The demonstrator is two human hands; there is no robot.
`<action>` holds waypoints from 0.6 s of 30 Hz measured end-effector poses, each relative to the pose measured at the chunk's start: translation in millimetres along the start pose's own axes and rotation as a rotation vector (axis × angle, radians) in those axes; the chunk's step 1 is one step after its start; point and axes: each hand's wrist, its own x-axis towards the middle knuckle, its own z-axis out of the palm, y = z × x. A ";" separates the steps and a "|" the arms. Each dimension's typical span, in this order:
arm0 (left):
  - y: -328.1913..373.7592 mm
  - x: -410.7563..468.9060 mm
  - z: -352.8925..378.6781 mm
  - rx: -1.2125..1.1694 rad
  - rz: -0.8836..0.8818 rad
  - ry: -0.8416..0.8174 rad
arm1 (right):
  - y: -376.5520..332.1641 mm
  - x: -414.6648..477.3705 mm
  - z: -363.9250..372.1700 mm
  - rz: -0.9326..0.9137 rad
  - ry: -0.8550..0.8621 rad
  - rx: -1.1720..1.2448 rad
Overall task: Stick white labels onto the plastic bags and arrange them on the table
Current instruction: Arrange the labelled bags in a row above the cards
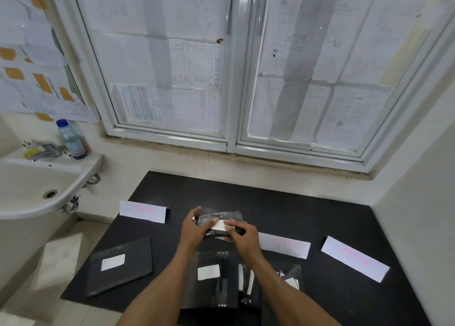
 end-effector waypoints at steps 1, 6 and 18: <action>2.6 0.0 -3.6 -0.066 -0.010 -0.091 | -0.3 1.9 -4.1 0.022 -0.026 0.033; 24.0 6.9 -14.6 -0.181 -0.092 -0.332 | 1.2 17.5 -12.1 0.080 -0.071 0.075; 38.4 88.5 -36.6 0.049 -0.061 -0.343 | -12.3 87.9 18.0 0.085 -0.031 0.087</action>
